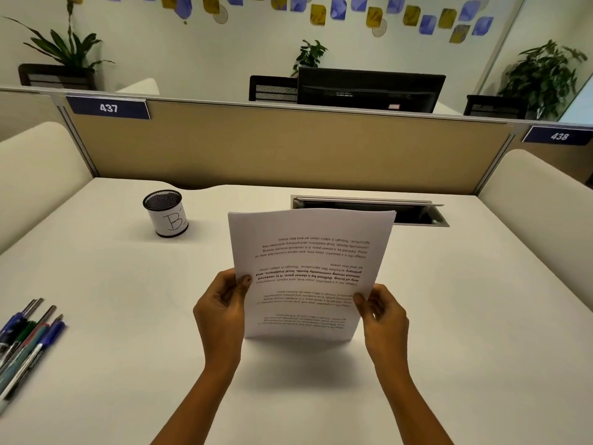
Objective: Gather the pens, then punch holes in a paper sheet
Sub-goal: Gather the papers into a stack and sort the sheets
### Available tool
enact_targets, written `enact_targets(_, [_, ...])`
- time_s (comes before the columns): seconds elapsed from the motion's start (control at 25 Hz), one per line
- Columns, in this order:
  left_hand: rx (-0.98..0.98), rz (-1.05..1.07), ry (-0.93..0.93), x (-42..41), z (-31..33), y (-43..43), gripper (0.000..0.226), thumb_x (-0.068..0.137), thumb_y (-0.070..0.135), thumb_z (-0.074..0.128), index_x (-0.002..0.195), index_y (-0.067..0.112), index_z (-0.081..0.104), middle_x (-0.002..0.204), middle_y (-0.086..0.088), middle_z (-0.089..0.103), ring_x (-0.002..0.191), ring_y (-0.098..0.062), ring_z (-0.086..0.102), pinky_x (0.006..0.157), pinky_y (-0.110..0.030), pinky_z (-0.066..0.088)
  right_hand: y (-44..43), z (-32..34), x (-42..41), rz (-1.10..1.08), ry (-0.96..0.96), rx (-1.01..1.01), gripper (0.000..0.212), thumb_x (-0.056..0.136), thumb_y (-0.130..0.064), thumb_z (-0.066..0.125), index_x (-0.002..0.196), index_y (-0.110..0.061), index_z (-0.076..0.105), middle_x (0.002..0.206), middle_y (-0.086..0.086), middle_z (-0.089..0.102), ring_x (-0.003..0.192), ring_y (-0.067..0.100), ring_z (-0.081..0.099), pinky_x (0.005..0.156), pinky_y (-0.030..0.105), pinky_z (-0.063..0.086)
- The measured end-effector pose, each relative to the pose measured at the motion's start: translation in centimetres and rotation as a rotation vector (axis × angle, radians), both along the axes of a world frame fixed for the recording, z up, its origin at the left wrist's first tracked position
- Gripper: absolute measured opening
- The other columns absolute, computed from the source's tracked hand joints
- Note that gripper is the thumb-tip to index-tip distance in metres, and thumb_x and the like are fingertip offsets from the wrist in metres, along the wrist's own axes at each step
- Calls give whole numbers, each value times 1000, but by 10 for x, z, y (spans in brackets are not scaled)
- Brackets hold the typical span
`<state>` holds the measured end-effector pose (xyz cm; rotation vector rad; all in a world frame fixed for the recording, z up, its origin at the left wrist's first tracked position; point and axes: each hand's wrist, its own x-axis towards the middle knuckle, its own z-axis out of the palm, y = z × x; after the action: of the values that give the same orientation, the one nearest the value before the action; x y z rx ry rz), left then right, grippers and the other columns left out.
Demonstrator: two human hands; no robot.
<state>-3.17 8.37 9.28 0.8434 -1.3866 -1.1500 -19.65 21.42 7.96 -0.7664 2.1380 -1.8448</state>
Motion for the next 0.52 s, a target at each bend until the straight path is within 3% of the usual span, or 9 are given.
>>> enact_targets(0.4, [79,-6,-10,3,-15,9,16,92,16,57,87,27,67,87,13,73,80,-7,66,63,-9,50,8,-18,11,-28,29,33,12,89,-12,59,88,-23,55,90,-13,64,85,8,63,63,-3,44])
enact_targets(0.52, [61,0,-34,1,-16,10,15,93,17,56,87,27,66,87,12,72,80,-8,66,61,-10,51,7,-20,12,-67,33,35,13,89,-13,58,88,-25,55,90,-12,64,83,7,62,70,4,48])
